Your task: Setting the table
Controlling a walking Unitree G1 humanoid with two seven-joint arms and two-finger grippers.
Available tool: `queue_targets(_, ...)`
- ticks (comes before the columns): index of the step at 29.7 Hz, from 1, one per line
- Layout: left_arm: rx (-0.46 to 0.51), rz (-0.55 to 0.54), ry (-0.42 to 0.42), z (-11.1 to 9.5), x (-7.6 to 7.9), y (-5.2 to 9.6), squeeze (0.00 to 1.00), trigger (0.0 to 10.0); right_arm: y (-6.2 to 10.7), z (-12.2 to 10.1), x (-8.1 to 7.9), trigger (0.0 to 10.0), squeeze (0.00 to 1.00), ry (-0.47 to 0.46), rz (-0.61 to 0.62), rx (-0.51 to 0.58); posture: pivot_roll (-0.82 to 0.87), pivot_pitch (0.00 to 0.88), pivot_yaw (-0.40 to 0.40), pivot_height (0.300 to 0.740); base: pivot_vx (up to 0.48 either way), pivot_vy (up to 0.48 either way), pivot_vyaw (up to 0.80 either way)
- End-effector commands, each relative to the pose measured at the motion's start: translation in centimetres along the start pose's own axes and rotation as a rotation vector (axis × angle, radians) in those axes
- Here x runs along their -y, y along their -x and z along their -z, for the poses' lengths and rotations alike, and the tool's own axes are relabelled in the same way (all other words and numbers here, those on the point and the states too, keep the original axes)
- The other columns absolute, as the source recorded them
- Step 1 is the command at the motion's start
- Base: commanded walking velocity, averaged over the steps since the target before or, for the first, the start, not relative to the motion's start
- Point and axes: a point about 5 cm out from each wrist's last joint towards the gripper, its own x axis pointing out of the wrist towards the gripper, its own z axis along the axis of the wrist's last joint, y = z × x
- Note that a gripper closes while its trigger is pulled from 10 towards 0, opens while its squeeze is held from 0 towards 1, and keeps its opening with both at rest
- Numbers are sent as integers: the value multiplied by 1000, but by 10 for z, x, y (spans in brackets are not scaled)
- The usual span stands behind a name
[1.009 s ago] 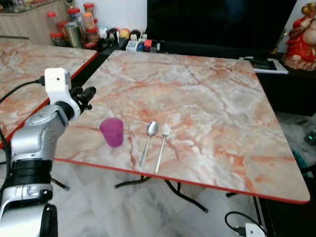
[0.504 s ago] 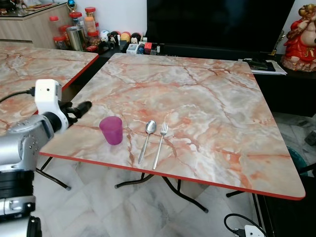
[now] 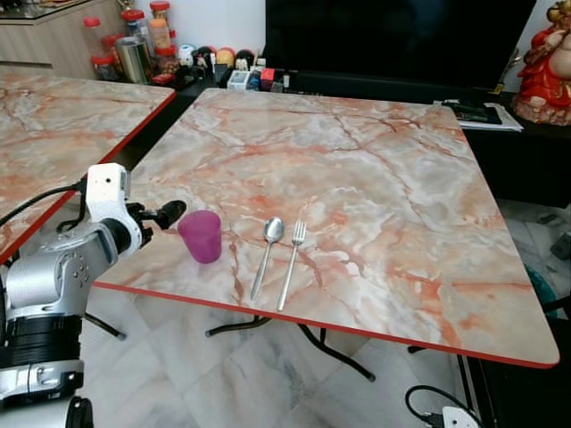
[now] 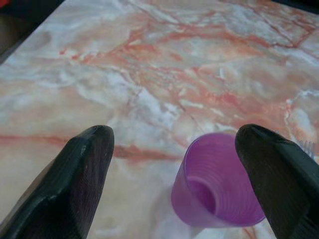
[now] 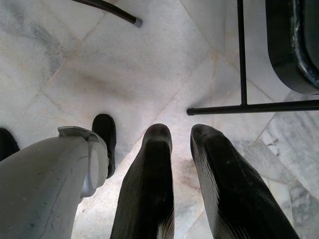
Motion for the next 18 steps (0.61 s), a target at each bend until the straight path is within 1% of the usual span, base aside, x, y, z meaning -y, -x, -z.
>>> queue_targets(1, -29, 3, 5, 2, 2, -3, 0, 10000, 0, 0, 0, 10000, 0, -21, 8, 2, 48, 0, -7, 732, 0, 0, 0)
queue_targets(5, -46, 21, 6, 9, 7, -5, 0, 10000, 0, 0, 0, 10000, 0, -23, 9, 2, 47, 0, -5, 732, 0, 0, 0)
queue_targets(8, -50, 5, 2, 11, 7, -6, 0, 10000, 0, 1, 0, 10000, 0, -24, 10, 2, 46, 0, -5, 732, 0, 0, 0)
queue_targets(10, -55, -15, -1, 13, 6, -8, 0, 10000, 0, 1, 0, 10000, 0, -24, 9, 1, 46, 0, -5, 732, 0, 0, 0)
queue_targets(12, -66, -72, -17, 16, 3, -11, 0, 10000, 0, 1, 0, 10000, 0, -23, 9, 1, 48, 0, -6, 732, 0, 0, 0)
queue_targets(14, -69, -97, -25, 18, 1, -12, 0, 10000, 0, 1, 0, 10000, 0, -22, 9, 1, 48, 0, -6, 732, 0, 0, 0)
queue_targets(18, -47, -128, -3, 17, 2, -19, 0, 10000, 0, 0, 0, 10000, 0, -23, 11, 4, 45, 0, -10, 732, 0, 0, 0)
